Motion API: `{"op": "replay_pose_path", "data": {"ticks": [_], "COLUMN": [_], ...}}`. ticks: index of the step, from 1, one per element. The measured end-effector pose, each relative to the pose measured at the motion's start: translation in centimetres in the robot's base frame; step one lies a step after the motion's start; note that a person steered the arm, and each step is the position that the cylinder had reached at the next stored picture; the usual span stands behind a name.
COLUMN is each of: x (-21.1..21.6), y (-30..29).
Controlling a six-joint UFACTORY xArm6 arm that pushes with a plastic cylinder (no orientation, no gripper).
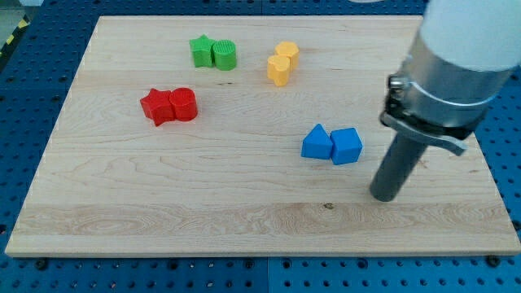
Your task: Place the arm at the right of the red blocks
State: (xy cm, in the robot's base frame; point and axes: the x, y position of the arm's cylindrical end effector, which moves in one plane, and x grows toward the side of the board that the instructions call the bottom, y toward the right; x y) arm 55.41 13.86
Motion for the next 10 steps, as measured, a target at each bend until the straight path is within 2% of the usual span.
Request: {"op": "replay_pose_path", "data": {"ticks": [1, 5, 6, 7, 9, 10], "x": [-2.4, -4.5, -4.4, -2.5, -2.0, -3.4], "y": [-0.2, -1.2, -1.2, -1.3, -7.2, -12.5]}}
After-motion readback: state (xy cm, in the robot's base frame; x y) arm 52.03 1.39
